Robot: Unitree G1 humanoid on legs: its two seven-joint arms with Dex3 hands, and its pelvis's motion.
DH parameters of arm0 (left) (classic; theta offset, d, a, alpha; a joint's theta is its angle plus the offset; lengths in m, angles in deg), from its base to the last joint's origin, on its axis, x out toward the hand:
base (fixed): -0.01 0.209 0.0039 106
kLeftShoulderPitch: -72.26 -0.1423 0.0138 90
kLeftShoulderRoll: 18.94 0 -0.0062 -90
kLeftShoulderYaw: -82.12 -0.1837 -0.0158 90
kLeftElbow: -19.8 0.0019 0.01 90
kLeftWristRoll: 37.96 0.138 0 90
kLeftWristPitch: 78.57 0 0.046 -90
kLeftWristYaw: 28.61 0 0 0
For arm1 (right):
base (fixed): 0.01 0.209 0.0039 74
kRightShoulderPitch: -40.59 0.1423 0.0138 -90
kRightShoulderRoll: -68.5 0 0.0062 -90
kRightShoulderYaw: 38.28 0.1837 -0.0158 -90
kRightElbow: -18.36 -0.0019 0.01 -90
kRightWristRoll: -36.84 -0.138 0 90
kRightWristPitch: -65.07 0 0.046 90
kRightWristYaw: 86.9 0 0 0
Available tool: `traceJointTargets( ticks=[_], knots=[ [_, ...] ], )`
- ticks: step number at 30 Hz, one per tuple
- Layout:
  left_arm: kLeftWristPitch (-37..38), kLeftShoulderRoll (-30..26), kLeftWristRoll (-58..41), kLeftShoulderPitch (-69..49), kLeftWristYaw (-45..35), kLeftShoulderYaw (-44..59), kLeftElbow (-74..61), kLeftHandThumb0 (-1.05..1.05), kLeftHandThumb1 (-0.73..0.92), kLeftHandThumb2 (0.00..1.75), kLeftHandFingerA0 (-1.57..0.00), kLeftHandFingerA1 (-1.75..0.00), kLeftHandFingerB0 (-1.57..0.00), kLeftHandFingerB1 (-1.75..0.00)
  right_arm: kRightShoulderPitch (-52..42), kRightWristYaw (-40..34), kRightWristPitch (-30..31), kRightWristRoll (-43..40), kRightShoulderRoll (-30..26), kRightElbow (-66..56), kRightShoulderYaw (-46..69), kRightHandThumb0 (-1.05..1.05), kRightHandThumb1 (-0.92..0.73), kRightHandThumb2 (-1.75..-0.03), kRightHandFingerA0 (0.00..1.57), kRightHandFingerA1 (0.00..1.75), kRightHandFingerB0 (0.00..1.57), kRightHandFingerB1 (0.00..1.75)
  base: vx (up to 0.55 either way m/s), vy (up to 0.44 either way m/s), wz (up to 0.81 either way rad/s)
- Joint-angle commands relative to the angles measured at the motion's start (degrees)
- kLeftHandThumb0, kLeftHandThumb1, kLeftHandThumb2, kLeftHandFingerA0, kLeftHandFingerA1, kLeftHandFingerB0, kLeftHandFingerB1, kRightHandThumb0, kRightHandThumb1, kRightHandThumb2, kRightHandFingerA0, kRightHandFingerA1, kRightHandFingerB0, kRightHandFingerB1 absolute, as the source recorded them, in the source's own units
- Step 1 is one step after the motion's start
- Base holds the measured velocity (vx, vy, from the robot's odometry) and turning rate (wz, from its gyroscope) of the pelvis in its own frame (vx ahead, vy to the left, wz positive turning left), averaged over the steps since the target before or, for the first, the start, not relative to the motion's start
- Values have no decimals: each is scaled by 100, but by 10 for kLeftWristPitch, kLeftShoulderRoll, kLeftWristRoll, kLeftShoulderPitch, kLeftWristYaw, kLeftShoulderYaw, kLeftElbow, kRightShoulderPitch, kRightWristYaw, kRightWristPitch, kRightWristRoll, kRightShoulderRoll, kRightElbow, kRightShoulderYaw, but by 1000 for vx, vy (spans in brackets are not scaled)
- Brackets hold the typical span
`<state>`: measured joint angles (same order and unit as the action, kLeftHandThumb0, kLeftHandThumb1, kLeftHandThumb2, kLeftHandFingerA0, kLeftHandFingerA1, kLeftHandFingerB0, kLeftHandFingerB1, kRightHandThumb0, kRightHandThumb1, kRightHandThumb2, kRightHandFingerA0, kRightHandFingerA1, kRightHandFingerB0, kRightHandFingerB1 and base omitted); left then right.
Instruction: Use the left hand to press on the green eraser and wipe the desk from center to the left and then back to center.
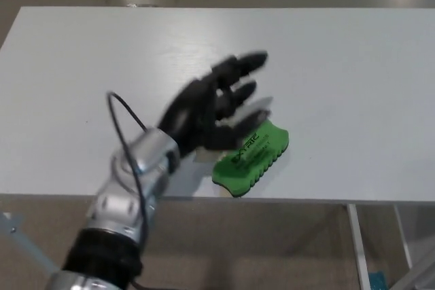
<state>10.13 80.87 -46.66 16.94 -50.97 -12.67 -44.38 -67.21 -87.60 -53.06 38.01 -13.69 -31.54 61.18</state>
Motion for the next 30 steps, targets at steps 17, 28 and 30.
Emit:
traceJointTargets(
  ticks=[17, 28, 30],
  knots=[
    [-129, -230, -298, -378, -289, 192, -518, -80, 50, 84, -11, -39, -5, -38, -21, 7, 4, -7, -7, 19, 6, -25, -68, -60, 81, 55, 59, 46, 0, 0, 0],
    [-1, -164, -134, -689, -223, 242, -327, -53, 41, 82, -40, -53, -25, -46, -6, -13, -25, -16, 0, 7, 20, -23, -69, -61, 79, 55, 45, 42, 0, 0, 0],
    [27, -157, -103, -694, -188, 241, -281, -54, 42, 82, -41, -53, -26, -46, -11, -17, -32, -12, 6, 8, 17, -23, -69, -61, 79, 55, 45, 42, 0, 0, 0]
  ],
)
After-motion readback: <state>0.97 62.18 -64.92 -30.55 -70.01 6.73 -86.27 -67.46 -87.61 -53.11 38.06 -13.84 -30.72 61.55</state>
